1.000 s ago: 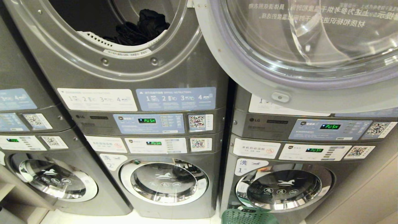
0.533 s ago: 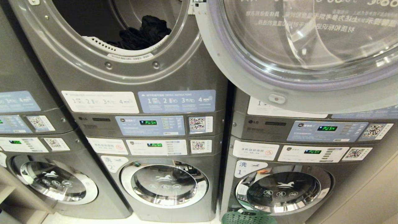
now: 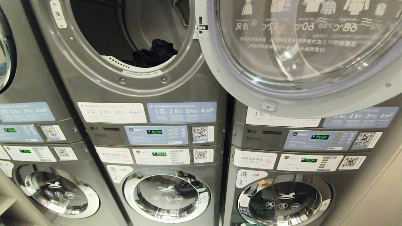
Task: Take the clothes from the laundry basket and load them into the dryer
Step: Close the dryer
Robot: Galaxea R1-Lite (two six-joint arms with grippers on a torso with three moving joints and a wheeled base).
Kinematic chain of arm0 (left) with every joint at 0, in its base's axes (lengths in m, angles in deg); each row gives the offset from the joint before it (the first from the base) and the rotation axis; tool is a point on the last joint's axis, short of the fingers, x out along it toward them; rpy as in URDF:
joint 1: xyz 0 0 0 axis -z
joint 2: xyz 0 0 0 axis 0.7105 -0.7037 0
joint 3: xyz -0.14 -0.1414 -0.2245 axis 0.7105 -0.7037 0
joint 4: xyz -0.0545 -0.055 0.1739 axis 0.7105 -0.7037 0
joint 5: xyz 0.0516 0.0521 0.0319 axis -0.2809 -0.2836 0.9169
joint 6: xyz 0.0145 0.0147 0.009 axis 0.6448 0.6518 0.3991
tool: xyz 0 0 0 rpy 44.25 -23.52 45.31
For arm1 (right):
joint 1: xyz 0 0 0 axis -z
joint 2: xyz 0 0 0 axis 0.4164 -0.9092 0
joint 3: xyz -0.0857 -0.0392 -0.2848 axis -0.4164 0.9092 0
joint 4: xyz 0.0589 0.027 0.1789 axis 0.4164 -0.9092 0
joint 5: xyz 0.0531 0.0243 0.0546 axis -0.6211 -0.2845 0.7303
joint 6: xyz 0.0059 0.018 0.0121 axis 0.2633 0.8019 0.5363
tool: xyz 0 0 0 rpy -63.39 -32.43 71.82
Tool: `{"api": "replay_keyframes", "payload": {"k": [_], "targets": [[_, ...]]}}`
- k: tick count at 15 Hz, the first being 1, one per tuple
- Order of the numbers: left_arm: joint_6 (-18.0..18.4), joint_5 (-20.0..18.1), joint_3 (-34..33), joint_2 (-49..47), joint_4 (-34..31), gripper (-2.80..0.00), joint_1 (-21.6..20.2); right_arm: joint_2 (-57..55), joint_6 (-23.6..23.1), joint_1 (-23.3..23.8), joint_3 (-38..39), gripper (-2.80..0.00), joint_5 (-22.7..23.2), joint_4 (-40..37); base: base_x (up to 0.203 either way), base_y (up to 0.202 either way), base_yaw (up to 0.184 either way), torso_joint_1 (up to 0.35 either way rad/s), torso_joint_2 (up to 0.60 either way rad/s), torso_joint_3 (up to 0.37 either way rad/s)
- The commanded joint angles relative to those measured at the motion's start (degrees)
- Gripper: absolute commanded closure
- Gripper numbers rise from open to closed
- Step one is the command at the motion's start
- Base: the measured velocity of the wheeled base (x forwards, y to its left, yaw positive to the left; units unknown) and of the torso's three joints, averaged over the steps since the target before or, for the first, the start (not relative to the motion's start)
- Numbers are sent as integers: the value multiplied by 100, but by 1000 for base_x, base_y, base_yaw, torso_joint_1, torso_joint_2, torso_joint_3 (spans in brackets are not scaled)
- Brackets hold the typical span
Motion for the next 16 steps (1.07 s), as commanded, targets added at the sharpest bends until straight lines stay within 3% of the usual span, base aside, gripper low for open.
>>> {"api": "replay_keyframes", "payload": {"k": [1,6,8,10,13,16], "targets": [[3,2,-9,2,0,0,0,-9,-6,2,0,0,2,-3,0,0,0,5,5,205],[-6,2,-9,2,-9,0,0,-9,-86,2,-74,0,-19,-2,0,0,0,4,1,193],[-48,10,-9,2,-2,0,0,-340,-149,4,-734,0,-185,-91,0,0,0,3,0,64],[-102,10,-9,2,0,0,0,-1370,41,12,-1581,0,-565,-112,0,0,0,0,0,0],[-111,10,-9,2,0,0,0,-3486,658,28,-2955,0,-1550,103,0,0,0,0,0,0],[-111,10,-9,2,0,0,0,-5019,1314,68,-3749,0,-2224,462,0,0,0,0,0,0]]}}
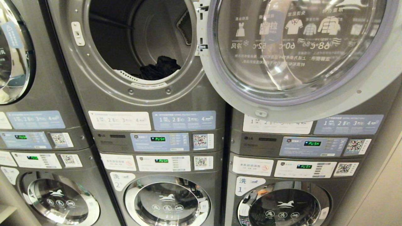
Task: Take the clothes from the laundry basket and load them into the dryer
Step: Close the dryer
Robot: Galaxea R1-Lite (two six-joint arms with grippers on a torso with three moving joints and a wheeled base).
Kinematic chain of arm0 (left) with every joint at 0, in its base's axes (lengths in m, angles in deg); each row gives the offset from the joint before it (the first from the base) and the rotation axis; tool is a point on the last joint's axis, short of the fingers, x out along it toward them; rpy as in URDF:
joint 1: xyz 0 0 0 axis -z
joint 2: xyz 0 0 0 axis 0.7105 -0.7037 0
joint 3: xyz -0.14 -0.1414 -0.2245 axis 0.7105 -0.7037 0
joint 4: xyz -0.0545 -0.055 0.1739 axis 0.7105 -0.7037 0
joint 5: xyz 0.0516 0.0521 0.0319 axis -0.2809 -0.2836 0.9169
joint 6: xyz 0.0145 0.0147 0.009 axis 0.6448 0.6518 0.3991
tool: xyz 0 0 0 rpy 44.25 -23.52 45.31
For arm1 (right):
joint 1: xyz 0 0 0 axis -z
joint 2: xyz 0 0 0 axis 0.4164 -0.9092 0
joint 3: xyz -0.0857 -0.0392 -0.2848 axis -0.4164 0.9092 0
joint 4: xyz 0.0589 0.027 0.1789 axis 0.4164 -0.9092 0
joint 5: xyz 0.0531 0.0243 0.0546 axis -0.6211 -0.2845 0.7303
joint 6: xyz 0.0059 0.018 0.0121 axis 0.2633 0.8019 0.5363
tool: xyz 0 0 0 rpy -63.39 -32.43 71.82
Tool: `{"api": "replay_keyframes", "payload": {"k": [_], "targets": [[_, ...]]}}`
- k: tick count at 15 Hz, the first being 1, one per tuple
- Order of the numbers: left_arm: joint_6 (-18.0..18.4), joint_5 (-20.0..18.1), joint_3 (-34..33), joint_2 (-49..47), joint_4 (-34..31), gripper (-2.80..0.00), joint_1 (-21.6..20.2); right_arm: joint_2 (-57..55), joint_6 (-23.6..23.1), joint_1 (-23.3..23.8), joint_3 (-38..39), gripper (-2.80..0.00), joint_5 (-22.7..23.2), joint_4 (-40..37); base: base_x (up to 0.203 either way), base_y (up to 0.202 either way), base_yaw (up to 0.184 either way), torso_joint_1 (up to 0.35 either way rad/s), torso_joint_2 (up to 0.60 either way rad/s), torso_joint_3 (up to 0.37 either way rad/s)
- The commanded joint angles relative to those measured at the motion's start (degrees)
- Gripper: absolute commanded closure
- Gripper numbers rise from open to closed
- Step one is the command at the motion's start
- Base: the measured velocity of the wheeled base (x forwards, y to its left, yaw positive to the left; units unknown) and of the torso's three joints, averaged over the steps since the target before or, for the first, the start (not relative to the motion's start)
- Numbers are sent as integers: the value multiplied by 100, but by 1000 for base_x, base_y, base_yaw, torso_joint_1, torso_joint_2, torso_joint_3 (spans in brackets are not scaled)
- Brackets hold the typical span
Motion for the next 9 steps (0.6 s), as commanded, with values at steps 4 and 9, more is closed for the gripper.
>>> {"api": "replay_keyframes", "payload": {"k": [4,9], "targets": [[3,-2,-9,2,0,0,0,-2262,495,959,-449,0,-209,870,0,0,0,0,0,0],[3,-2,-9,2,0,0,0,-2847,996,2196,-487,0,1143,1076,0,0,0,0,0,0]]}}
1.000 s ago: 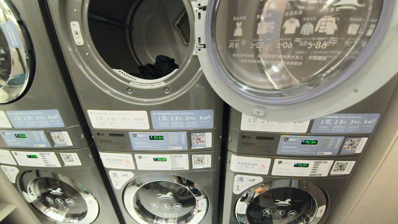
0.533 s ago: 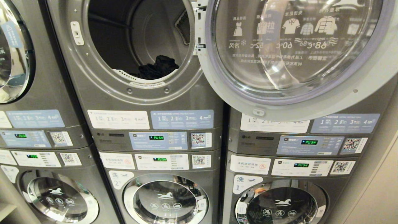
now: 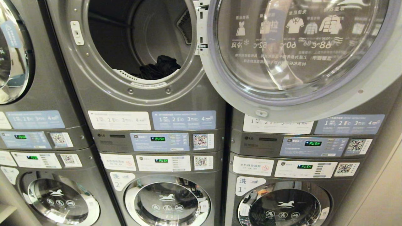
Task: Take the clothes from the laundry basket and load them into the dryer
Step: Close the dryer
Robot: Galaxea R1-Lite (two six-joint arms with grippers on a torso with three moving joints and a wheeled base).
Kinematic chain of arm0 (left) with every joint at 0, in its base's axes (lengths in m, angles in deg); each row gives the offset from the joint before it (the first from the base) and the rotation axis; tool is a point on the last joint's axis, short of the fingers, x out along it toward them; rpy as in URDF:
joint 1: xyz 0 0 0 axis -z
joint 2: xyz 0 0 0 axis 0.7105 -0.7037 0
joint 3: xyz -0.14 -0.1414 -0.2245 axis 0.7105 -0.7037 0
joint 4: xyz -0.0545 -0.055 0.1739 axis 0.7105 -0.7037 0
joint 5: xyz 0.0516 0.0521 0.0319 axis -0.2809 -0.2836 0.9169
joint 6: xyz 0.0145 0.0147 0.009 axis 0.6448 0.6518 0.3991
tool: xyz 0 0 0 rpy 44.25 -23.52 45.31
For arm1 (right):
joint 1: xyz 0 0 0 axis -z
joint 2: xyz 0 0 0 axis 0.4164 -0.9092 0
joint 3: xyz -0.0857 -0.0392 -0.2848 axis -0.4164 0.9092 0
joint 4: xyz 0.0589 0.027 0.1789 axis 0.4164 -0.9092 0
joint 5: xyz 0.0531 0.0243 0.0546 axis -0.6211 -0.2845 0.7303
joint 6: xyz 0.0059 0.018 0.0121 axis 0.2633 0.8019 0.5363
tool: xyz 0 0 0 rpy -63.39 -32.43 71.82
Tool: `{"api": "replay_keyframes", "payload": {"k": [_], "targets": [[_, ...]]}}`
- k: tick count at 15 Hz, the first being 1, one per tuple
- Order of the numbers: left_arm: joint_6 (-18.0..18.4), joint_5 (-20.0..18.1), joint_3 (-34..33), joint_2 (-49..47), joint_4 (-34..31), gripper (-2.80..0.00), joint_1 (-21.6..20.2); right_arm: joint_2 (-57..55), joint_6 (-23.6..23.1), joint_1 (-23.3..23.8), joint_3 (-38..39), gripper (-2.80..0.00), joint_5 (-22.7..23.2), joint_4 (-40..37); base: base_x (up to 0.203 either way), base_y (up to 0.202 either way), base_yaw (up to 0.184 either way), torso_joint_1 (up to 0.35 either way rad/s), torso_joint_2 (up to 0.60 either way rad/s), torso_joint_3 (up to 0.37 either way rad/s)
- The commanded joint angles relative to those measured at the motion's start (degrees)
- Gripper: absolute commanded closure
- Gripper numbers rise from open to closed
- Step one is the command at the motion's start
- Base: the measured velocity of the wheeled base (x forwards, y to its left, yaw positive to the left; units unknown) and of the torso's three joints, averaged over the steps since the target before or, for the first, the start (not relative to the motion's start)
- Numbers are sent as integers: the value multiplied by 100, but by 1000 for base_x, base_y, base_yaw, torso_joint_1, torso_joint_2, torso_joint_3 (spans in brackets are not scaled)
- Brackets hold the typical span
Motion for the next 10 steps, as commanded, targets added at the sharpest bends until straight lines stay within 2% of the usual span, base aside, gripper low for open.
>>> {"api": "replay_keyframes", "payload": {"k": [1,3,4,7,10], "targets": [[3,-2,-9,2,0,0,0,-250,30,341,21,0,746,242,0,0,0,0,0,0],[3,-2,-9,2,0,0,0,-410,61,650,68,0,2132,972,0,0,0,0,0,0],[3,-2,-8,2,0,0,0,-575,185,752,76,0,2711,1585,0,0,0,0,0,0],[3,-2,-9,2,0,0,0,-1363,626,824,14,0,3297,3334,0,0,0,0,0,0],[3,-2,-9,2,0,0,0,-2032,682,833,41,0,4048,4684,0,0,0,0,0,0]]}}
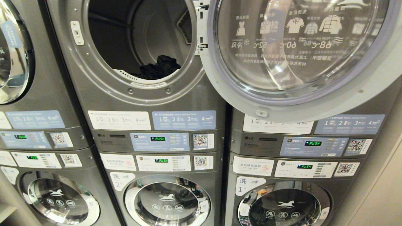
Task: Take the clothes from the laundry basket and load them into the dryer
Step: Close the dryer
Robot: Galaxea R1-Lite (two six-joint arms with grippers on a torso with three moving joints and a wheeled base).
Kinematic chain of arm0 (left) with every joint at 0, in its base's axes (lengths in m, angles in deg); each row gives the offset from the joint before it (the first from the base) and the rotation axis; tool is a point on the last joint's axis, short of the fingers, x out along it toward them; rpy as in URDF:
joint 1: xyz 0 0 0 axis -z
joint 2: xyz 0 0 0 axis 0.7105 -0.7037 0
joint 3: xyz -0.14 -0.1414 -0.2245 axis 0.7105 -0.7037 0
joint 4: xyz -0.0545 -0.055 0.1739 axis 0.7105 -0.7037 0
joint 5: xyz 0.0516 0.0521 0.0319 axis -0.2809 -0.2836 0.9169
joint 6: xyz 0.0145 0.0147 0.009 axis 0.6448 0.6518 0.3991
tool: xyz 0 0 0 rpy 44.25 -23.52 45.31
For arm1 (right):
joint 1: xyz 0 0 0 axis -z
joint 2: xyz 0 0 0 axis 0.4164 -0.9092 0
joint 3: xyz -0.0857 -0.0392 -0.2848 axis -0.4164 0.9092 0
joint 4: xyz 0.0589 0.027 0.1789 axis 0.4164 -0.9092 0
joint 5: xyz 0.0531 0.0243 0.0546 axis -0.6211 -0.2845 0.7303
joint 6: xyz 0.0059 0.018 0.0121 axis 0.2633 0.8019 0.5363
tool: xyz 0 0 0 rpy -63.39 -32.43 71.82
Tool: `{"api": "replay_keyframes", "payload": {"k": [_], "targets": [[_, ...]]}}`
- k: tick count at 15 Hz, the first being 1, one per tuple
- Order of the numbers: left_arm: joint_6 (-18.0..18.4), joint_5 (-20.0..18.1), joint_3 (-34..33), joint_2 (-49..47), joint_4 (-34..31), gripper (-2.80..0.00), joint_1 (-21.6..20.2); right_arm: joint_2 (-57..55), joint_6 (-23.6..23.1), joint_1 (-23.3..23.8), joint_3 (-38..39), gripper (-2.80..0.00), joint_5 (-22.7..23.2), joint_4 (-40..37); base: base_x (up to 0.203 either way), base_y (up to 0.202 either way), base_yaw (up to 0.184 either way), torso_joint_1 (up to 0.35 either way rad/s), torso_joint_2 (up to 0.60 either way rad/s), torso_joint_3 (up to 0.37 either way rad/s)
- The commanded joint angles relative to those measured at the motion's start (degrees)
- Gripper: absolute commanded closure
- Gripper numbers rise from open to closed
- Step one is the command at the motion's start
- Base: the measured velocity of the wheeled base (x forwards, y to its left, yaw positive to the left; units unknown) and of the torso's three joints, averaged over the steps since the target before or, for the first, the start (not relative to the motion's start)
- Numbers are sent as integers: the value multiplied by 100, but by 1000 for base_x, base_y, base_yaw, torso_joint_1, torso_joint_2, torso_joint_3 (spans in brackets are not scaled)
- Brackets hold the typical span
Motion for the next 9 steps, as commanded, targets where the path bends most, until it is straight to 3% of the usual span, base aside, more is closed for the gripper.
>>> {"api": "replay_keyframes", "payload": {"k": [1,5,9], "targets": [[5,-1,-9,2,0,0,0,-538,31,-4,0,0,214,764,0,0,0,0,0,0],[5,-1,-9,2,0,0,0,-869,122,-14,115,0,1430,1902,0,0,0,0,0,0],[5,-1,-9,2,0,0,0,-1077,185,-116,136,0,1680,2459,0,0,0,0,0,0]]}}
